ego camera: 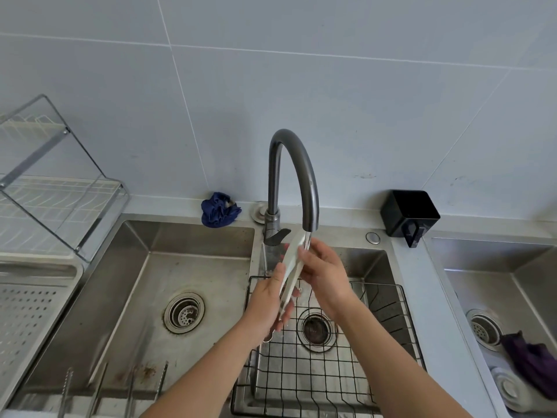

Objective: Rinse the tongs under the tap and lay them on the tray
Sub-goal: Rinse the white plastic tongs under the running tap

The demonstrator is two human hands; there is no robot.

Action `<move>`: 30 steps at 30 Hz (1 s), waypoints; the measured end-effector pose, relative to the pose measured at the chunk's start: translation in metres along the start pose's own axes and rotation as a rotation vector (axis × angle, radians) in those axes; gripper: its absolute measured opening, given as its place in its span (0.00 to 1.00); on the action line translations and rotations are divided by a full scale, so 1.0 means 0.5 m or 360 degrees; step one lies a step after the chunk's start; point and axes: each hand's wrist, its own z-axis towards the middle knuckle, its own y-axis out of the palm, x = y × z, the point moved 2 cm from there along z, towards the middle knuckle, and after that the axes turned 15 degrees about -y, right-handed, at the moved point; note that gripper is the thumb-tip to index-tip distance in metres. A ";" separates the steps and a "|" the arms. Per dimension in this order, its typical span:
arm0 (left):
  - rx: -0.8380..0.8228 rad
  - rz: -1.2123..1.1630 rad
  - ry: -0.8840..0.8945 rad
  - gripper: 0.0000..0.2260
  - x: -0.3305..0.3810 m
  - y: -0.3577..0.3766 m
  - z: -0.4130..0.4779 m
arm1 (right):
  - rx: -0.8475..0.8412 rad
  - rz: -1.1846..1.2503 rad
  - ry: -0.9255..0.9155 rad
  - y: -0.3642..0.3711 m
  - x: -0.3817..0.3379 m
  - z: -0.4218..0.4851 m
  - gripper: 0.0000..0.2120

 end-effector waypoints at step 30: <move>0.0160 0.0795 0.0401 0.38 0.004 0.016 0.022 | 0.0806 -0.0317 -0.0208 0.041 -0.036 0.032 0.10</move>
